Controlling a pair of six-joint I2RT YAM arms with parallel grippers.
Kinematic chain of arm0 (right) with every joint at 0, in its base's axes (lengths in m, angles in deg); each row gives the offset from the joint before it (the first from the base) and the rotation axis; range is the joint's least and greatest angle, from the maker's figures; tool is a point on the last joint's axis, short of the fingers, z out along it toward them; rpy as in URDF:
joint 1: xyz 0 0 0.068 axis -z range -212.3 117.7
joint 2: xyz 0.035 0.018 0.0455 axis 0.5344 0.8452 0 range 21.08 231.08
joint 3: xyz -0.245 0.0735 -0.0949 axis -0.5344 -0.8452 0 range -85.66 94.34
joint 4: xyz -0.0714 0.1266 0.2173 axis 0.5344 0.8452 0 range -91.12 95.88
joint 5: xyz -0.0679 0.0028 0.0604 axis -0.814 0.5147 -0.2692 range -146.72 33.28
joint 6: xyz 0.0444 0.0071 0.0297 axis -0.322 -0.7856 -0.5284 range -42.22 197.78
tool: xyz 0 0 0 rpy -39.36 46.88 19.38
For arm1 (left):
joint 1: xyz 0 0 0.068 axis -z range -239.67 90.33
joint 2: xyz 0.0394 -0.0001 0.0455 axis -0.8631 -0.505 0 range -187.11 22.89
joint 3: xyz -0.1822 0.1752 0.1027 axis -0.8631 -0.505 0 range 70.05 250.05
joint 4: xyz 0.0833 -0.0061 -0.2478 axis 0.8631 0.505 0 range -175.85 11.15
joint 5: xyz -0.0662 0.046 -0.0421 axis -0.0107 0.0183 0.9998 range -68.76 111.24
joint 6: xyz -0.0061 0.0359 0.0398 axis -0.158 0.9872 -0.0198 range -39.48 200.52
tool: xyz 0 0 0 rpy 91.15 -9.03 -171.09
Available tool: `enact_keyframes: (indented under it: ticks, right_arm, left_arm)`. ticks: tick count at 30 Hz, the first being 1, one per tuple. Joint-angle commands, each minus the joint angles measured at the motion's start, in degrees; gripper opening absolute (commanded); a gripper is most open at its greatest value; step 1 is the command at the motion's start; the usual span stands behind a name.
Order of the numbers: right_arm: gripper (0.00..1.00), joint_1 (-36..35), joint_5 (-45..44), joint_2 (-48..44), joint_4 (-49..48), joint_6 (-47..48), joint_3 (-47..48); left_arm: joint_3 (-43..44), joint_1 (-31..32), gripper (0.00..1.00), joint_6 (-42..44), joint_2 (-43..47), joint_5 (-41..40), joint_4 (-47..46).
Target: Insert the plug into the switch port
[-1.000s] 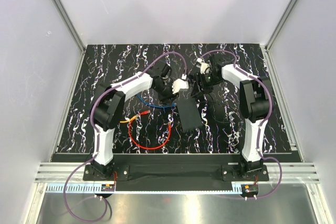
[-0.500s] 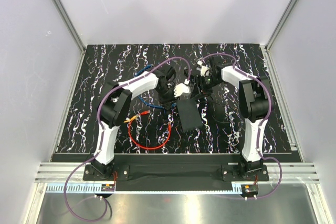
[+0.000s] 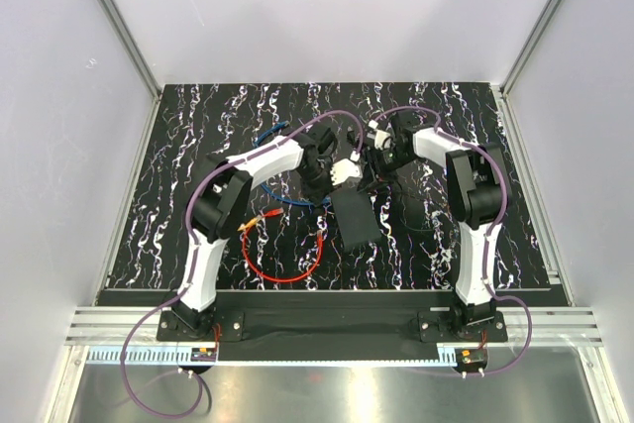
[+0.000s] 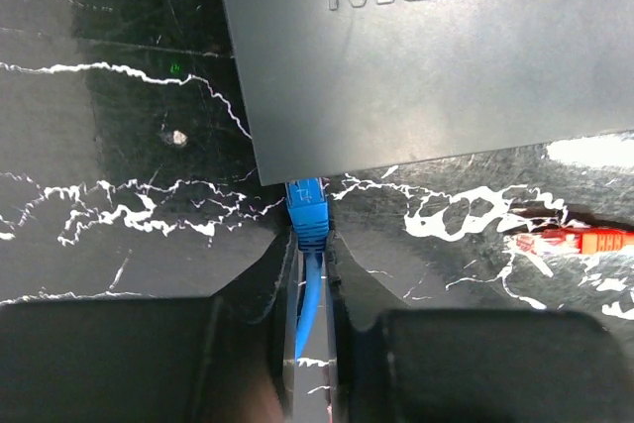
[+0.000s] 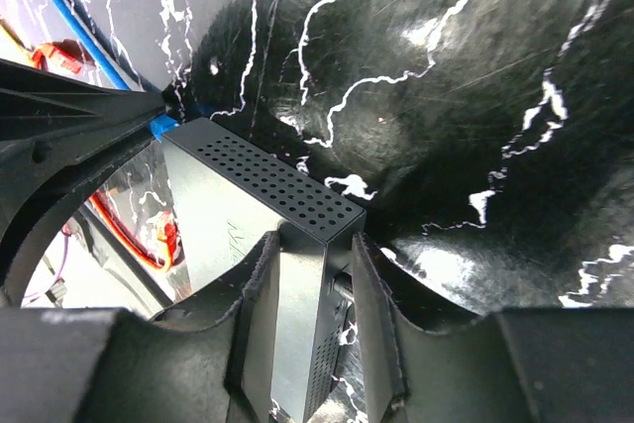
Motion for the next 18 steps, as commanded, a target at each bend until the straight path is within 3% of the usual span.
enact_keyframes:
  ticks: [1,7,18]
  right_arm:
    - [0.34,-2.1,2.6,-1.4,-0.3,0.4,-2.6]
    - [0.35,-4.0,2.5,-2.9,-2.6,1.1,-6.6]
    - [0.35,-8.3,-4.6,-4.7,-4.2,0.7,-8.0]
  left_arm:
    - [-2.9,1.3,0.05,-3.5,2.3,2.5,-2.6]
    - [-11.4,2.0,0.0,-8.5,7.4,4.1,-9.0]
    - [-2.7,3.7,0.0,-13.8,6.1,5.1,-3.9]
